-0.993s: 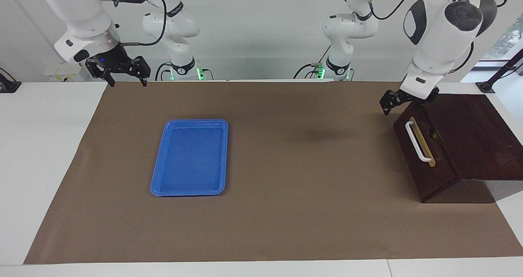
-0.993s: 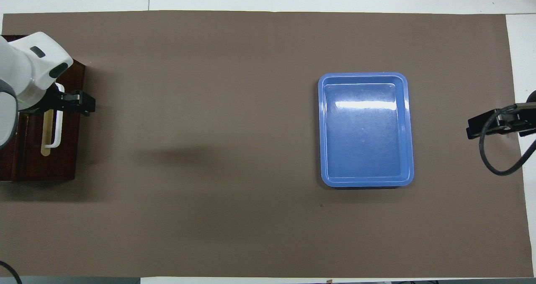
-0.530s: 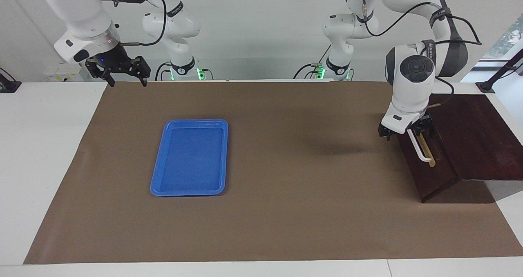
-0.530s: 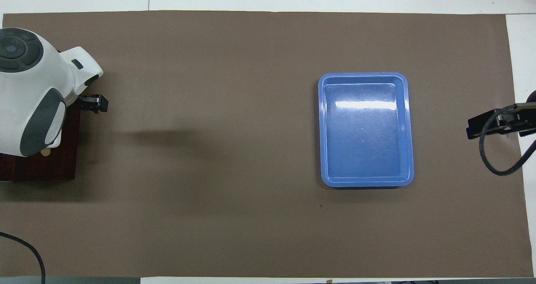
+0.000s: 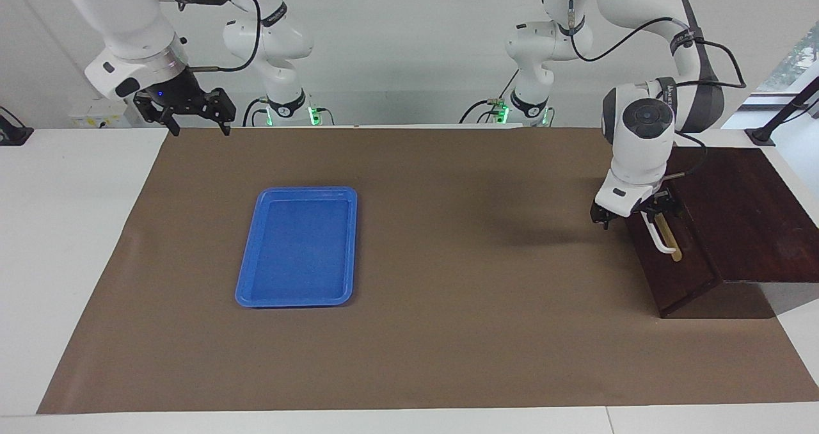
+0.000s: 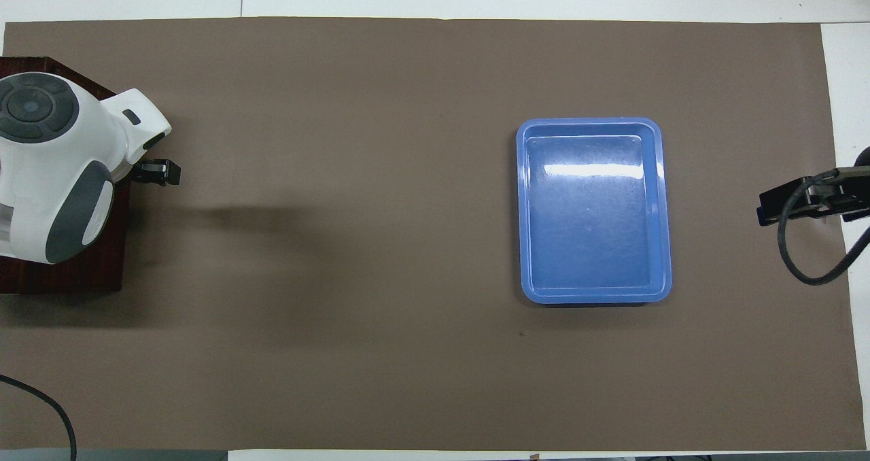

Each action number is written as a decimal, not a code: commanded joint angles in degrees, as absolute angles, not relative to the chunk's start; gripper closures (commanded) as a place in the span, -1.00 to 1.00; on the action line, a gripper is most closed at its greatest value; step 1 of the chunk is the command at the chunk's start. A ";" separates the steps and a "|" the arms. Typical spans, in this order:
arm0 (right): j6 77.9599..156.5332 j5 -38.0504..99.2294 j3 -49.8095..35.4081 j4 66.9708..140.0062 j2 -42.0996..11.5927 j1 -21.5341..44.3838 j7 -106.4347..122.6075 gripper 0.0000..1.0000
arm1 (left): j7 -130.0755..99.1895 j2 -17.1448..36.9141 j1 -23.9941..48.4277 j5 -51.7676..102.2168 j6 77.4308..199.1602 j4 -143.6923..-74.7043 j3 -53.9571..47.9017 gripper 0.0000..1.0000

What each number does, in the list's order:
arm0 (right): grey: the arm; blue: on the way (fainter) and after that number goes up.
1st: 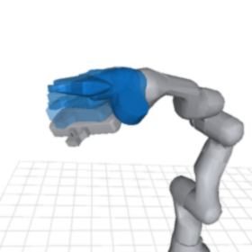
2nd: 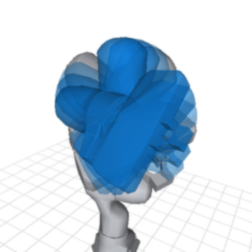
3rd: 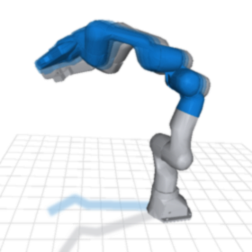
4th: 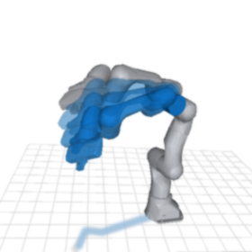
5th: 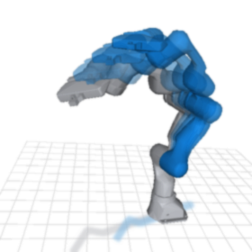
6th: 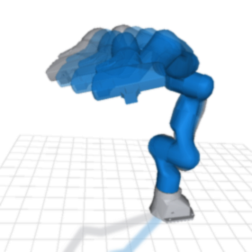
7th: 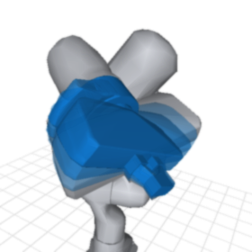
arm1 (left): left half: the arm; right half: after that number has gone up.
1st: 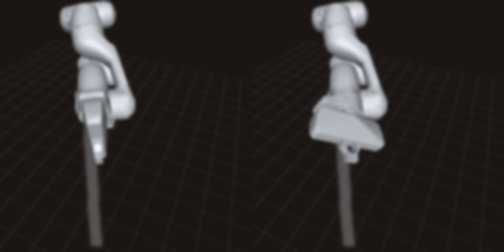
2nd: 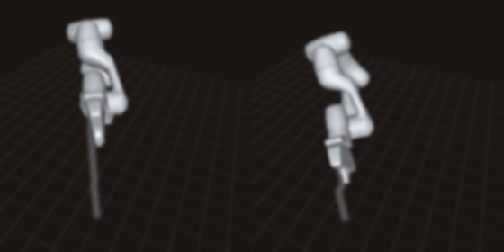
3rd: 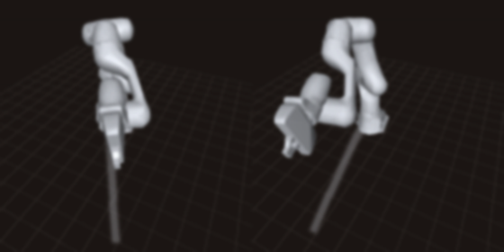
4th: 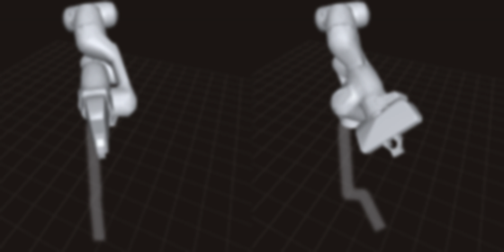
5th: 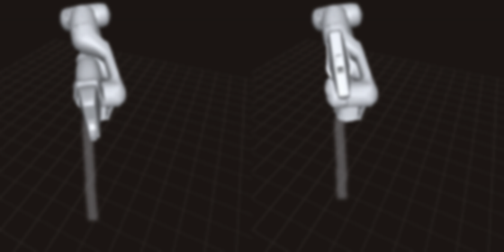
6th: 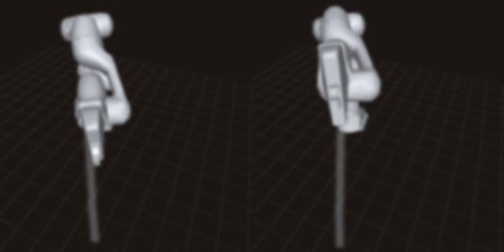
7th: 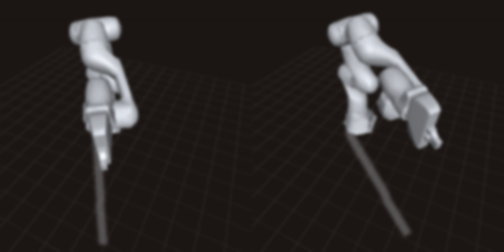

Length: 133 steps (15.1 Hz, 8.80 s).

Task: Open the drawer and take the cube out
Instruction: 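Pull the drawer open toward the tray with the left gripper, then release the handle and lower the left gripper into the drawer, then grasp the yellow cube inside the drawer with the left gripper, then lift the cube out with the left gripper while the right gripper approaches, then grasp the yellow cube with the right gripper beside the left gripper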

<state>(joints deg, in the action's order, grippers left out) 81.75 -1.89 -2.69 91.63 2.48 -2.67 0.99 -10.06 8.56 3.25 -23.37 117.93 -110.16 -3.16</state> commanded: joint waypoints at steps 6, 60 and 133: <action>82.27 -1.93 -3.25 92.90 3.69 -3.78 2.11 -1.00 | -10.72 10.01 1.06 -29.96 121.55 -111.62 -3.25 -1.00; 82.18 -1.93 -3.25 92.99 3.69 -4.04 2.20 -1.00 | -61.44 3.43 -6.67 -4.75 108.80 -106.69 -2.55 -1.00; 120.67 54.49 -3.16 89.05 -24.69 25.05 -87.79 -1.00 | -119.09 16.96 25.75 0.44 93.51 -80.77 -2.81 1.00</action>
<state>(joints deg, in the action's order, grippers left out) 120.74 54.21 -3.19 92.84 -22.52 25.26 -85.77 -118.56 16.20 25.27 -0.60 93.00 -82.11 -3.41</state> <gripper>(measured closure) 0.000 0.449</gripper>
